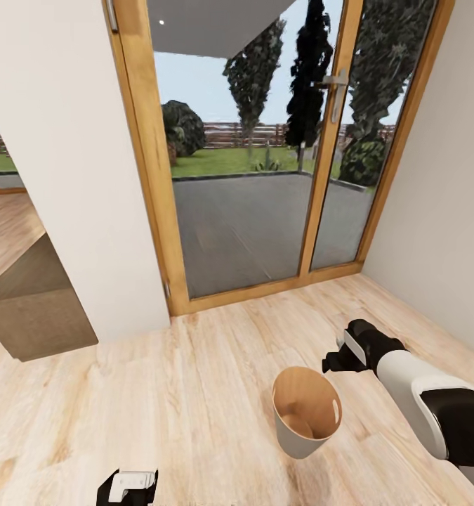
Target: Put the three can of soda from the living room inside the tash can in the kitchen.
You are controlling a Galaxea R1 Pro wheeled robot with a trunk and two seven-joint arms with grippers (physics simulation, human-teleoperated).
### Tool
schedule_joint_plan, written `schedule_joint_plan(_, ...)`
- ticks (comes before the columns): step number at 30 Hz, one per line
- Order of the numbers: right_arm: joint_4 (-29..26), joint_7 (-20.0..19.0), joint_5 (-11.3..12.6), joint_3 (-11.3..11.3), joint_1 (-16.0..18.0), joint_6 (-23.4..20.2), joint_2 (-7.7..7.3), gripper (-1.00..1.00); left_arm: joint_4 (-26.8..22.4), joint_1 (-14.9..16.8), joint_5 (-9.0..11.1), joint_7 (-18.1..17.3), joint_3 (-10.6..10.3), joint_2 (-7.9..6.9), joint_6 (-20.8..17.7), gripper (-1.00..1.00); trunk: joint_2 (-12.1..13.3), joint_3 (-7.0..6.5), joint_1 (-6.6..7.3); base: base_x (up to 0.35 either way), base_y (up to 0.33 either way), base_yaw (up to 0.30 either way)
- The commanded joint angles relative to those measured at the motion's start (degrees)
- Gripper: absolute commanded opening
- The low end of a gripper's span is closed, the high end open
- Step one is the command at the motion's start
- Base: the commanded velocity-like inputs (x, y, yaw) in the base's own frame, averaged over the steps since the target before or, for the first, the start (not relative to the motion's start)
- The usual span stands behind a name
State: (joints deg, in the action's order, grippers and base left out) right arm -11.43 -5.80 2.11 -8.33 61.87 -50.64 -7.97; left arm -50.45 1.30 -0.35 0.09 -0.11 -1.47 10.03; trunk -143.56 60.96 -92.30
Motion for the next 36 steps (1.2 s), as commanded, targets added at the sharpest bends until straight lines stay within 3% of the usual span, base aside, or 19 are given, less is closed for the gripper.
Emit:
schedule_joint_plan(1, 0.00, 0.00, 0.00, 0.01, 0.00, 0.00, -0.01, 1.00, 0.00, 0.01, 0.00, 0.00, -0.01, 0.01, 0.00, 1.00, -0.02, 0.23, -0.02, 0.000, 0.000, 0.000)
schedule_joint_plan(22, 0.01, 0.00, 0.00, -0.13, 0.00, 0.07, 0.06, 1.00, 0.00, 0.00, -0.07, -0.04, 0.02, -0.01, -0.01, 1.00, -0.30, 4.88, -0.56, 0.000, 0.000, 0.000)
schedule_joint_plan(36, -0.04, 0.00, 0.00, -2.15, 0.00, 0.11, 0.06, 1.00, 0.00, -0.01, -0.03, 0.00, 0.02, 0.00, 0.02, 1.00, -0.49, 7.98, -0.92, 0.000, 0.000, 0.000)
